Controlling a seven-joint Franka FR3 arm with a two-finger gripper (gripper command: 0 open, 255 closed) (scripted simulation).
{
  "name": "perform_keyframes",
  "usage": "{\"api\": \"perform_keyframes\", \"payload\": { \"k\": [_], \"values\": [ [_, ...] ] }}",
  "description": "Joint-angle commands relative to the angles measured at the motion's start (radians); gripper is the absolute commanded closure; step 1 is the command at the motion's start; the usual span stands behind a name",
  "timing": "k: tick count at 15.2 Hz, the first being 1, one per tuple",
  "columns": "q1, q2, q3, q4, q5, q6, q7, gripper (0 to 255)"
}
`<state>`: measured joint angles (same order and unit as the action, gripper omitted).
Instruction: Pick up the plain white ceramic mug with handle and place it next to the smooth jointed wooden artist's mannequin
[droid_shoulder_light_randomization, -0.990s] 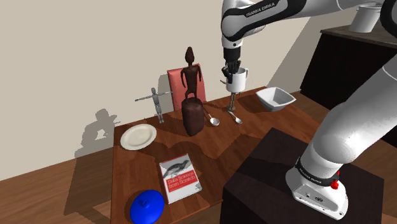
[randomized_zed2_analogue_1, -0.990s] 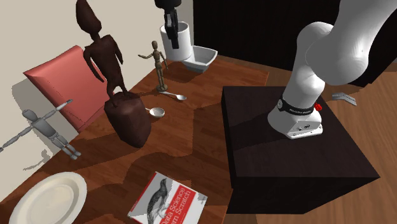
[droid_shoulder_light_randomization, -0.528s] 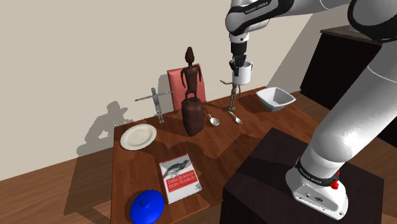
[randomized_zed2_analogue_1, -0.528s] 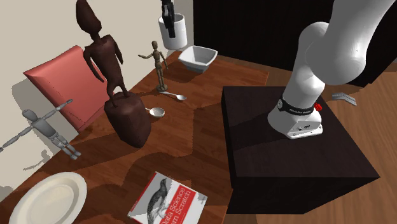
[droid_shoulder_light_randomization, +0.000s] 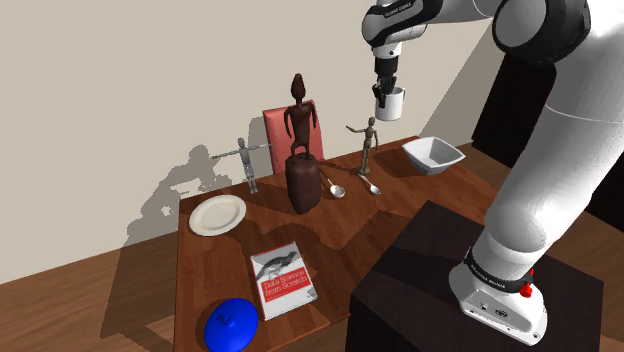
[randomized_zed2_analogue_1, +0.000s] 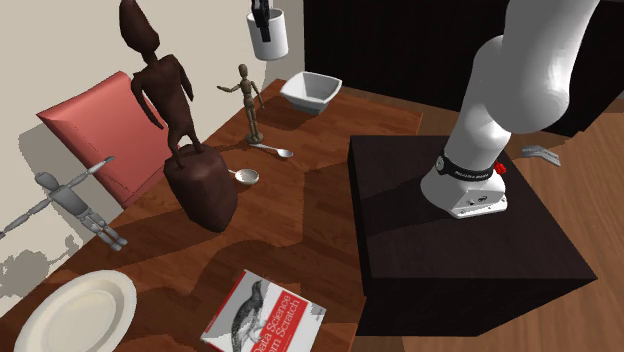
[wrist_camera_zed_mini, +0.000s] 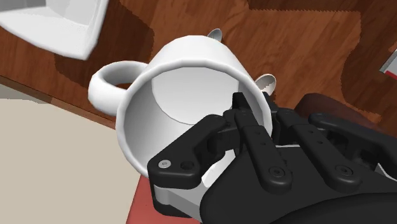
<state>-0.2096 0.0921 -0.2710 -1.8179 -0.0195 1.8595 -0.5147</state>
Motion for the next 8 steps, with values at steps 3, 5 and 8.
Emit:
{"api": "perform_keyframes", "payload": {
  "k": [3,5,8],
  "values": [
    [-0.053,0.12,-0.032,0.15,0.036,-0.032,-0.092,255],
    [-0.084,0.185,-0.043,0.236,0.056,-0.055,-0.135,255],
    [-0.136,0.291,-0.055,0.383,0.09,-0.099,-0.194,255]
  ]
}}
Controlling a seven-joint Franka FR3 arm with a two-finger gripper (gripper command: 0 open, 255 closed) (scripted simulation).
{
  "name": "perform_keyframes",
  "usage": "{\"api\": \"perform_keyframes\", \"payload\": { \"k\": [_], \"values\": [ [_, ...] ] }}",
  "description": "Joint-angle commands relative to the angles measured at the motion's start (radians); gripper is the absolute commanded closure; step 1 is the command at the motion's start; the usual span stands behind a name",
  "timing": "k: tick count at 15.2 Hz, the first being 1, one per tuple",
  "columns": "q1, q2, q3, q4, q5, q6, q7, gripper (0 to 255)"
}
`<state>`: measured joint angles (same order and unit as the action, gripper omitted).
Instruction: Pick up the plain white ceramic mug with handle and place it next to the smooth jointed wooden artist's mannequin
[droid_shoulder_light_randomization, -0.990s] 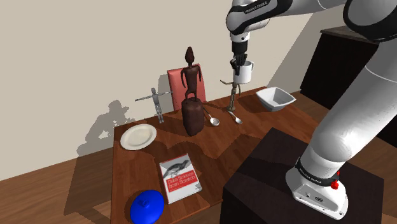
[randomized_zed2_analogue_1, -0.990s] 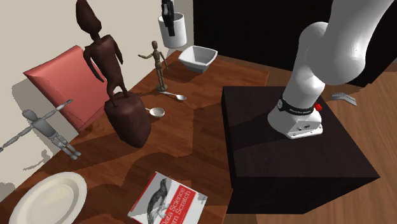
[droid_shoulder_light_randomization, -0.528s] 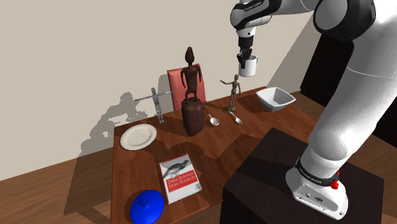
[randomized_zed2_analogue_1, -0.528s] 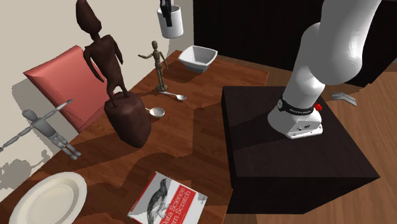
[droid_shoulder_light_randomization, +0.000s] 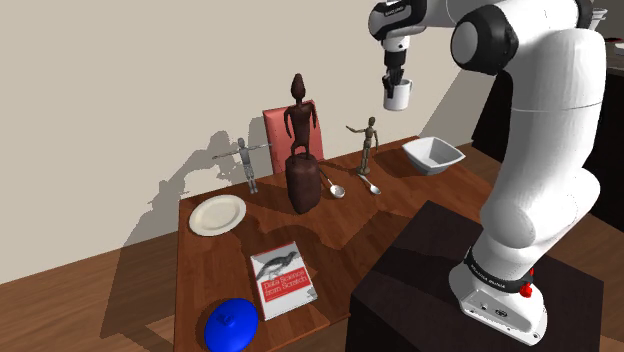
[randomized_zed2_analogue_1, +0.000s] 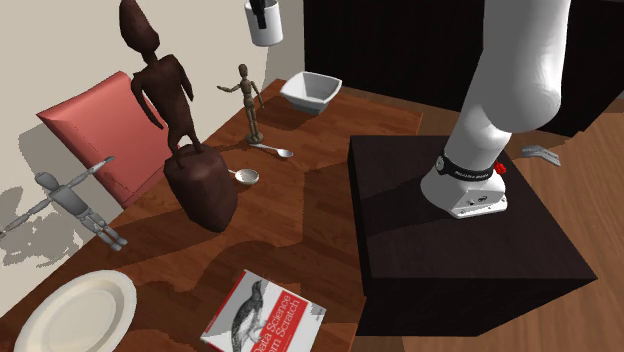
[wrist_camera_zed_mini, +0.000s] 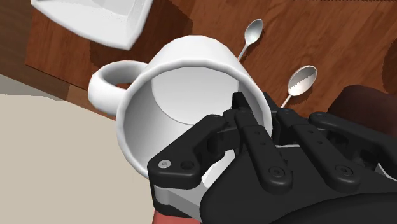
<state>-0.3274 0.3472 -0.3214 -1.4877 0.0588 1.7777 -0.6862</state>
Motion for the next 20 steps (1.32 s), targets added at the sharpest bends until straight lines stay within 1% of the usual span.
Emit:
{"api": "perform_keyframes", "payload": {
  "k": [1,4,12,20],
  "values": [
    [-0.038,0.075,-0.006,0.109,0.023,-0.036,-0.04,255],
    [-0.103,0.201,-0.008,0.302,0.058,-0.104,-0.087,255],
    [-0.093,0.2,-0.005,0.191,0.058,0.005,-0.088,255],
    [-0.089,0.216,0.0,0.108,0.064,0.103,-0.09,255]
  ]
}}
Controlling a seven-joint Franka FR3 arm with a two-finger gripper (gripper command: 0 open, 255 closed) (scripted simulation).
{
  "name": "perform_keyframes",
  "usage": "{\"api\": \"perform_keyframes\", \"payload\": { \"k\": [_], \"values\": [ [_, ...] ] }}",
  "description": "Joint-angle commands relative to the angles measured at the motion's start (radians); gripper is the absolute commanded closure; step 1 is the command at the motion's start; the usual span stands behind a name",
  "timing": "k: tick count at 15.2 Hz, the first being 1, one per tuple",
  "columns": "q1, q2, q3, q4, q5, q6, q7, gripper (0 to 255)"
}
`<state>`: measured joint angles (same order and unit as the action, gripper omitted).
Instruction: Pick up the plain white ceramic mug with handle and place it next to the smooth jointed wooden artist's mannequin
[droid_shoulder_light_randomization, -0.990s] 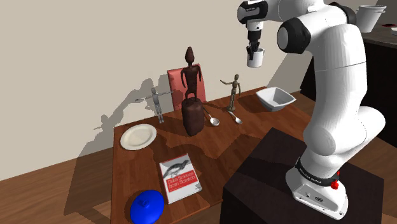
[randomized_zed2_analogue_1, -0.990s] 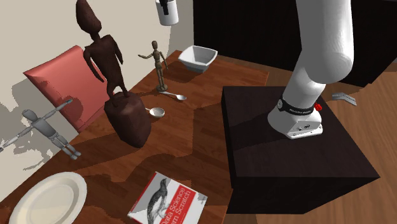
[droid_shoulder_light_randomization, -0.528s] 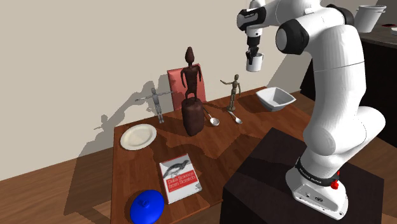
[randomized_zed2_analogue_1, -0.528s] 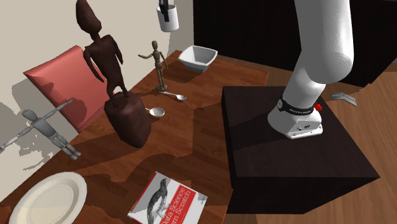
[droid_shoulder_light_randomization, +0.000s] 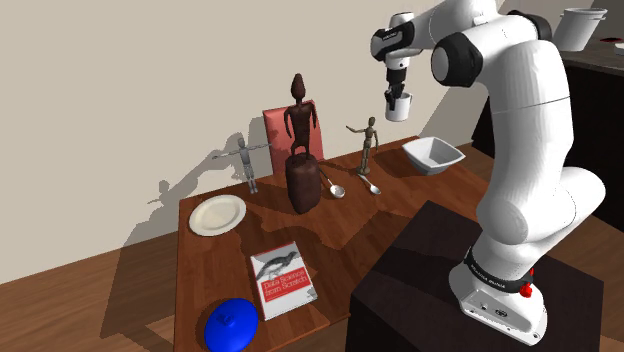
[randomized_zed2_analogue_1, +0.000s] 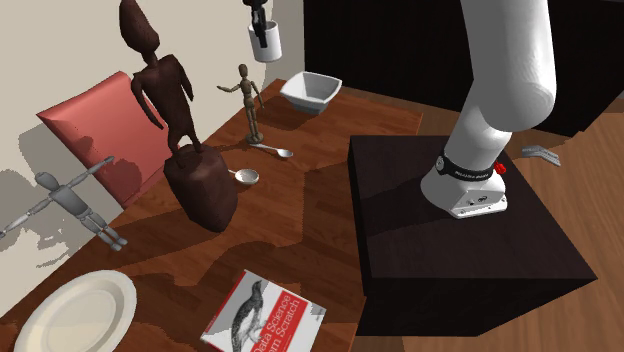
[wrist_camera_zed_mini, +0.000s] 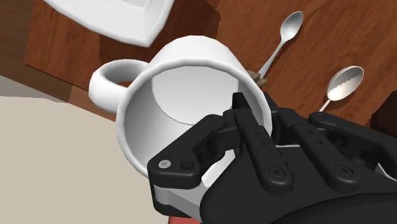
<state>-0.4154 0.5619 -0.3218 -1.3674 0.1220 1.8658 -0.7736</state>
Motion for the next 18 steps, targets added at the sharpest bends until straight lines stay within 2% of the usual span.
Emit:
{"api": "perform_keyframes", "payload": {
  "k": [1,18],
  "values": [
    [0.0,0.004,0.001,-0.021,0.002,0.027,-0.003,255],
    [-0.004,0.086,0.017,-0.125,0.027,0.209,-0.012,255]
  ]
}}
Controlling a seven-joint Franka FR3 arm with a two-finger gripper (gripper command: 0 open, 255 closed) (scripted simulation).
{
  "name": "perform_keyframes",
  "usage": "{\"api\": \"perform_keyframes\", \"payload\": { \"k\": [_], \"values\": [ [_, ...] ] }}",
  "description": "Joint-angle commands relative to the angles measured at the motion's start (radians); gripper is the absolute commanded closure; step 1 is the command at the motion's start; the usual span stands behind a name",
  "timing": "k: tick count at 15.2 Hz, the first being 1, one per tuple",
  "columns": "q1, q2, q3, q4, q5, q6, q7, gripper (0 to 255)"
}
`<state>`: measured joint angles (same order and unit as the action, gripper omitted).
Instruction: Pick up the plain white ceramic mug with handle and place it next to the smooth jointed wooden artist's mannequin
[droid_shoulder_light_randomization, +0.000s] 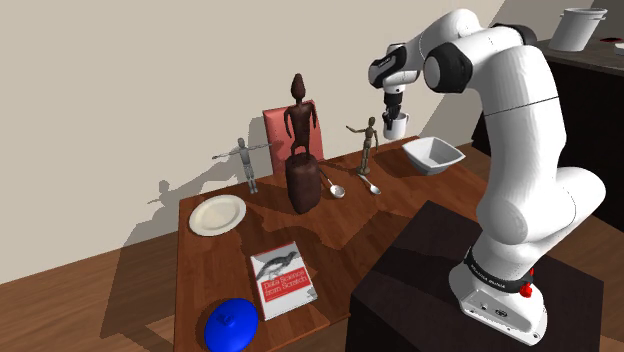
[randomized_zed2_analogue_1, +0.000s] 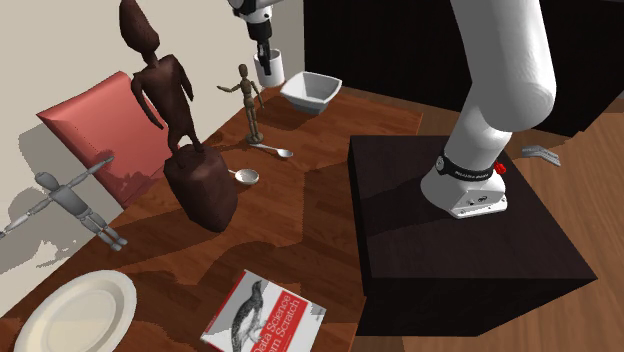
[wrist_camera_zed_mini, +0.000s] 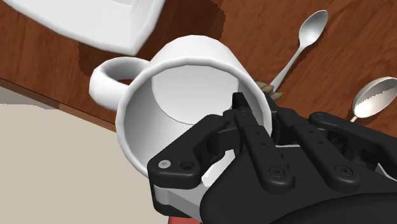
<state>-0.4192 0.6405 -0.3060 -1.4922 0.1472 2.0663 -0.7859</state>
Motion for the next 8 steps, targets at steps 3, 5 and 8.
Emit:
{"api": "perform_keyframes", "payload": {
  "k": [3,5,8],
  "values": [
    [-0.002,0.027,0.005,-0.01,0.007,0.037,-0.001,255],
    [-0.004,0.041,0.008,-0.015,0.011,0.056,-0.003,255],
    [-0.006,0.063,0.013,-0.022,0.017,0.084,-0.005,255]
  ]
}}
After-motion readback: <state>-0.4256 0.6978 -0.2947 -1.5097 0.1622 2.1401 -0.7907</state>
